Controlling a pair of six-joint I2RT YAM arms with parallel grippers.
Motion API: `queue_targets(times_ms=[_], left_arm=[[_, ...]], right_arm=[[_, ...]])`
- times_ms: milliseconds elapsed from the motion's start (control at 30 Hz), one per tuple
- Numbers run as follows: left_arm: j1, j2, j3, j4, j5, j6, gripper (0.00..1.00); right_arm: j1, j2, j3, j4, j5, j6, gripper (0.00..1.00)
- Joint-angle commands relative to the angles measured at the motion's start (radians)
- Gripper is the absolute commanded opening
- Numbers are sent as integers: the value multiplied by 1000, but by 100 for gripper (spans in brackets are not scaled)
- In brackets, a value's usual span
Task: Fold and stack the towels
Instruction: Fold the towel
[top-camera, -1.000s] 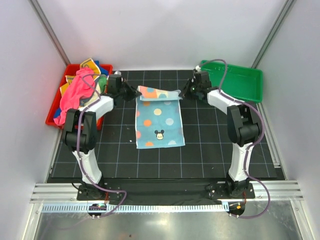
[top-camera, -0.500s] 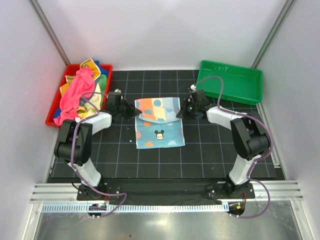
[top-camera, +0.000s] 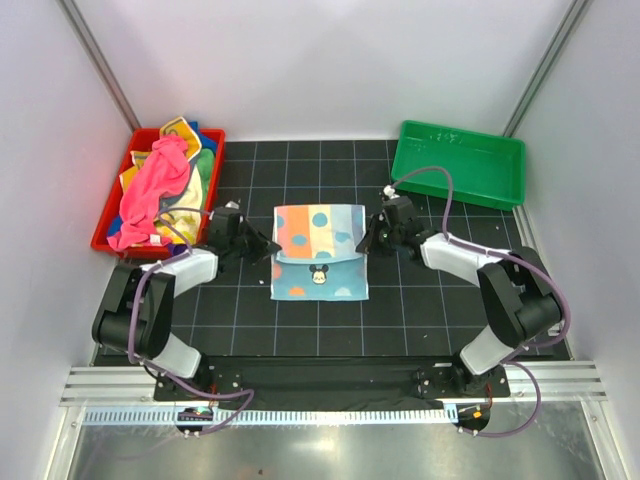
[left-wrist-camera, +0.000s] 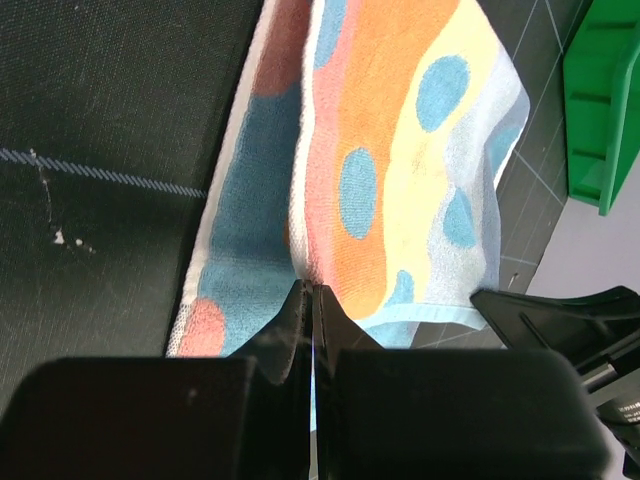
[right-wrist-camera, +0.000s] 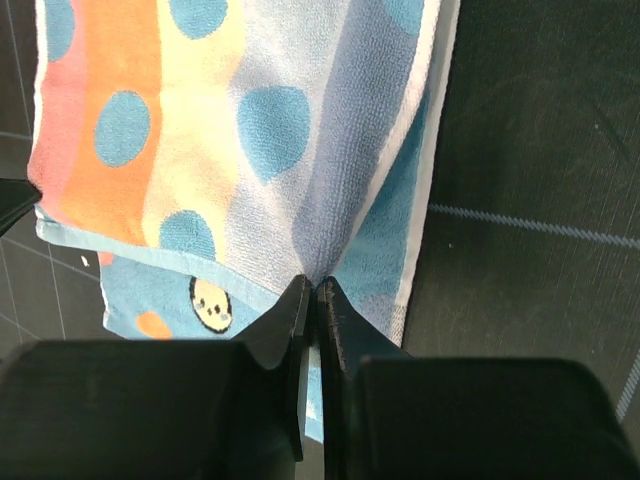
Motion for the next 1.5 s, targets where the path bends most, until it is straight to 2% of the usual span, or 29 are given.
queue_targets(times_ms=[0, 667, 1467], left_arm=[[-2, -64, -16, 11, -17, -3, 1], [-2, -174, -103, -56, -3, 1, 0], [-28, -288, -180, -102, 18, -6, 0]], right_arm=[[18, -67, -29, 23, 43, 14, 6], [121, -228, -141, -32, 115, 43, 5], [192, -314, -190, -106, 160, 48, 6]])
